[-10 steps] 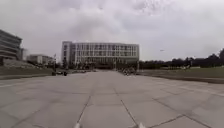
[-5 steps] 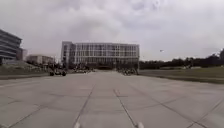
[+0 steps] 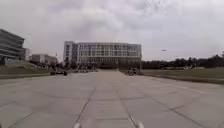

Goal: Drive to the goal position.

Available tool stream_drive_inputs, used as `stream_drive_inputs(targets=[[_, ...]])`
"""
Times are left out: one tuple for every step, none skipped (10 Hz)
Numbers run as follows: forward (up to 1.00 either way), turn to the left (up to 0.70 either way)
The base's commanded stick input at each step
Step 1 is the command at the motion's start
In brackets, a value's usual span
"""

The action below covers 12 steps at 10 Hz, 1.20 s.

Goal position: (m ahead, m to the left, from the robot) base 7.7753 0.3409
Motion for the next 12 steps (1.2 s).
stream_drive_inputs(targets=[[0.50, 0.00], [0.50, 0.00], [0.50, 0.00], [0.50, 0.00], [0.50, 0.00], [0.50, 0.13], [0.50, 0.23], [0.50, 0.16], [0.50, 0.08], [0.50, 0.02], [0.50, 0.00], [0.50, 0.00]])
